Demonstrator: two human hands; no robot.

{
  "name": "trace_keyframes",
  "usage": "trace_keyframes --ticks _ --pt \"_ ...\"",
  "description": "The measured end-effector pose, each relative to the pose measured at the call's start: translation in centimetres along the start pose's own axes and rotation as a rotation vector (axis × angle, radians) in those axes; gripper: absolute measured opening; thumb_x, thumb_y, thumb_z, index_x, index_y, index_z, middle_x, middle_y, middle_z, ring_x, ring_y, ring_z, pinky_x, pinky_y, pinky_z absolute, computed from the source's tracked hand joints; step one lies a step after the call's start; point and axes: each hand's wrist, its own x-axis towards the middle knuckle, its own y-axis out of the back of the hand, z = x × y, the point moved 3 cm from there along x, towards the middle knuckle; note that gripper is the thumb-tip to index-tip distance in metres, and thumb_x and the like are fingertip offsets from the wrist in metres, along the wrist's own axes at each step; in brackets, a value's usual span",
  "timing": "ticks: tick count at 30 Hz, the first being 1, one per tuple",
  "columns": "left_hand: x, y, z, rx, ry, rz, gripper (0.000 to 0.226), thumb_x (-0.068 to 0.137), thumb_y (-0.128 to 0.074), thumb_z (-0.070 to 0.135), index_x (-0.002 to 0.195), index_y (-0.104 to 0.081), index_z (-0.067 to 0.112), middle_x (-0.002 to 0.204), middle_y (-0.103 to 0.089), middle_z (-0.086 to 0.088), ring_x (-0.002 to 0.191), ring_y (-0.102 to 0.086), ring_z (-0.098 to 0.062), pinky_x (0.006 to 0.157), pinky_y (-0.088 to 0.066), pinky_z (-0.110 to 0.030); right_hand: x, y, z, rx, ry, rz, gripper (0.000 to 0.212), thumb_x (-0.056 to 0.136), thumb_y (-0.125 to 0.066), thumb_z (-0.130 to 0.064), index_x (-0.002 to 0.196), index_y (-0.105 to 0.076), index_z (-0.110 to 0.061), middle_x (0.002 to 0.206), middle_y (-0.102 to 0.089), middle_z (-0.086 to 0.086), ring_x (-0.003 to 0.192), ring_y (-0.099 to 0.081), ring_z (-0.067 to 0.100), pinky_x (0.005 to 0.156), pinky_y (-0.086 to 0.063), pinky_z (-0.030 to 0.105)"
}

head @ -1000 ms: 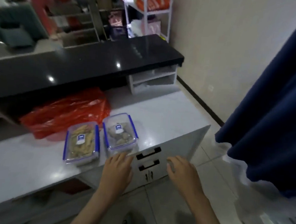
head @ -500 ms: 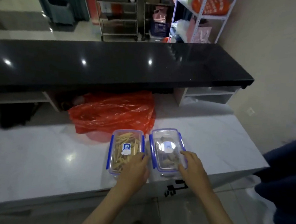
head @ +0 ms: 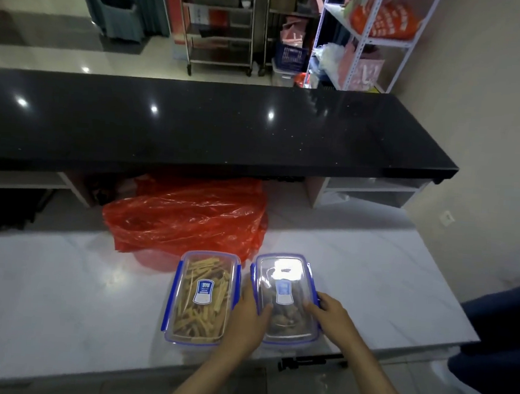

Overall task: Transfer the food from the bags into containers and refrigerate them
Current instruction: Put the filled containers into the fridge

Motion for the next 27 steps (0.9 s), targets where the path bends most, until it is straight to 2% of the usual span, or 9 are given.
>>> trace_keyframes --ticks 4,6,9,13,15,17,21,24,27 --pt "0.4 -0.7 0.1 -0.171 0.163 0.029 0.059 0.104 -0.057 0.044 0.157 -0.035 0.030 0.128 -0.064 0.012 0.097 -0.061 -0.001 0.073 -0.046 -0.012 0.1 -0.4 0.5 0.189 -0.090 -0.054 0.039 0.096 -0.068 -0.037 0.129 -0.060 -0.017 0.114 -0.073 0.003 0.098 -0.074 0.019 0.081 -0.063 0.036" --pt "0.6 -0.9 0.0 -0.252 0.224 0.033 0.063 0.098 -0.065 0.046 0.153 -0.043 0.025 0.122 -0.067 0.010 0.099 -0.065 -0.003 0.072 -0.049 -0.014 -0.2 -0.2 0.6 0.267 -0.130 -0.054 0.040 0.095 -0.069 -0.037 0.127 -0.059 -0.015 0.115 -0.071 0.005 0.098 -0.074 0.021 0.078 -0.063 0.037" --pt "0.5 -1.5 0.1 -0.350 0.247 0.032 0.046 0.095 -0.073 0.041 0.134 -0.054 0.026 0.113 -0.070 0.012 0.099 -0.068 -0.004 0.068 -0.054 -0.013 -1.4 0.8 0.2 0.411 -0.168 -0.059 0.039 0.092 -0.073 -0.039 0.120 -0.058 -0.017 0.113 -0.075 0.008 0.094 -0.077 0.025 0.067 -0.060 0.033" --pt "0.3 -2.0 0.8 -0.416 0.207 0.040 0.052 0.087 -0.078 0.047 0.129 -0.060 0.022 0.114 -0.074 0.006 0.101 -0.073 -0.010 0.086 -0.064 -0.034 -3.5 2.4 -0.2 0.451 -0.137 0.039 0.047 0.084 -0.077 -0.047 0.113 -0.060 -0.014 0.107 -0.077 0.007 0.091 -0.078 0.024 0.074 -0.065 0.043" --pt "0.0 -1.8 1.4 -0.432 0.185 0.027 0.051 0.083 -0.080 0.051 0.123 -0.060 0.026 0.111 -0.075 0.006 0.098 -0.075 -0.010 0.087 -0.064 -0.038 -4.8 2.9 -0.1 0.460 -0.119 0.106 0.051 0.080 -0.079 -0.046 0.112 -0.060 -0.012 0.100 -0.079 0.006 0.087 -0.078 0.024 0.076 -0.065 0.049" --pt "-0.7 -1.8 1.8 -0.483 0.156 0.003 0.055 0.076 -0.081 0.056 0.120 -0.060 0.030 0.108 -0.077 0.006 0.095 -0.077 -0.010 0.086 -0.064 -0.042 -6.6 3.0 0.2 0.498 -0.119 0.157 0.052 0.077 -0.080 -0.043 0.114 -0.059 -0.014 0.095 -0.079 0.007 0.083 -0.078 0.027 0.070 -0.065 0.048" --pt "-1.9 -3.1 2.1 -0.505 0.097 -0.179 0.061 0.077 -0.082 0.050 0.129 -0.060 0.028 0.122 -0.073 0.004 0.105 -0.074 -0.016 0.081 -0.065 -0.035 -10.4 2.9 2.5 0.659 -0.131 0.298 0.046 0.082 -0.078 -0.036 0.120 -0.060 -0.017 0.100 -0.078 0.010 0.085 -0.078 0.033 0.066 -0.063 0.045" --pt "-3.5 -5.1 2.3 -0.499 0.089 -0.405 0.068 0.079 -0.085 0.049 0.137 -0.058 0.026 0.125 -0.072 -0.001 0.109 -0.075 -0.022 0.086 -0.065 -0.041 -13.6 3.5 4.7 0.762 -0.144 0.421 0.041 0.085 -0.077 -0.030 0.121 -0.062 -0.018 0.104 -0.078 0.010 0.085 -0.078 0.032 0.061 -0.061 0.038" --pt "-5.4 -7.6 3.0 -0.467 0.099 -0.504 0.056 0.083 -0.081 0.039 0.132 -0.062 0.022 0.124 -0.074 -0.006 0.106 -0.075 -0.023 0.083 -0.065 -0.039 -17.0 4.5 7.2 0.845 -0.153 0.539 0.043 0.084 -0.077 -0.030 0.123 -0.060 -0.022 0.102 -0.079 0.008 0.086 -0.078 0.031 0.060 -0.061 0.036"
